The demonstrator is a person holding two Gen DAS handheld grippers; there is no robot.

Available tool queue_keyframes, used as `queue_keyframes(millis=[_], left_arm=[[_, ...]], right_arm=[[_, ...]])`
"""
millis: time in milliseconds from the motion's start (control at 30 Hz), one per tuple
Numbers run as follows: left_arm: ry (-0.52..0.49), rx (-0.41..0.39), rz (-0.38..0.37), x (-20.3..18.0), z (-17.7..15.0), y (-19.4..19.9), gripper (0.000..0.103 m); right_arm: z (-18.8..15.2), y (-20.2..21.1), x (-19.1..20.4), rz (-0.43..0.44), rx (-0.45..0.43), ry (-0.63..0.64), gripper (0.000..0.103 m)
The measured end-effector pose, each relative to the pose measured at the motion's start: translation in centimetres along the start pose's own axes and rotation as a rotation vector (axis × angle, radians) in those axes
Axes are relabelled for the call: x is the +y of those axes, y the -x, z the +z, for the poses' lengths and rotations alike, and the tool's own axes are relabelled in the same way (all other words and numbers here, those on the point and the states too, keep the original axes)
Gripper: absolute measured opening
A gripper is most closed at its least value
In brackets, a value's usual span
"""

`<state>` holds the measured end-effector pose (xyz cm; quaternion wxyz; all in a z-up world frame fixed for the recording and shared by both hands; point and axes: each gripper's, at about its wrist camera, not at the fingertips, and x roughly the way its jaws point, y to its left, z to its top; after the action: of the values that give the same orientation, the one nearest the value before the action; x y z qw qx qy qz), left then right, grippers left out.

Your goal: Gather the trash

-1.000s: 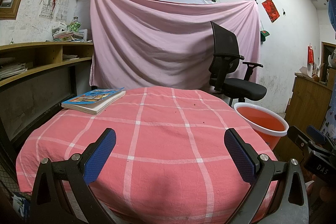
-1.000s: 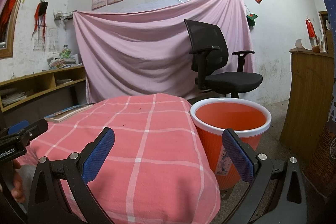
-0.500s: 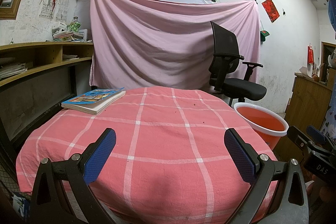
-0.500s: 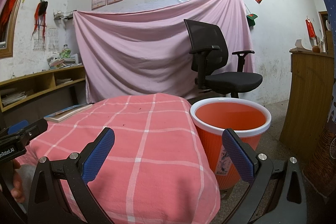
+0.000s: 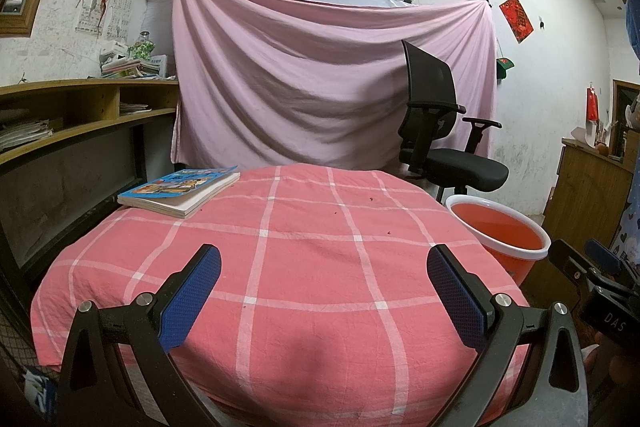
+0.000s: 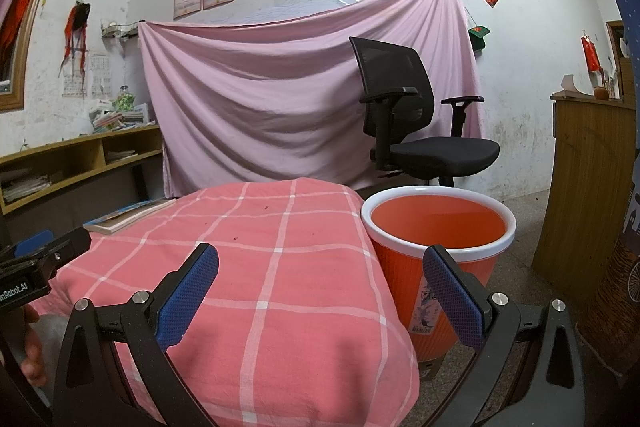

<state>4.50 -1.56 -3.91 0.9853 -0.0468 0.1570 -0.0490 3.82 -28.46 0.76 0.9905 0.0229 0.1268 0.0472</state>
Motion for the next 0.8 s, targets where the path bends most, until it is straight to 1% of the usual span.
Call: queue_keyframes(millis=[800], left_arm=[[-0.001,0.001,-0.001,0.21,-0.1,-0.08,0.101]], right_arm=[[-0.03,0.01,-0.11,-0.001,0.002,-0.001,0.103]])
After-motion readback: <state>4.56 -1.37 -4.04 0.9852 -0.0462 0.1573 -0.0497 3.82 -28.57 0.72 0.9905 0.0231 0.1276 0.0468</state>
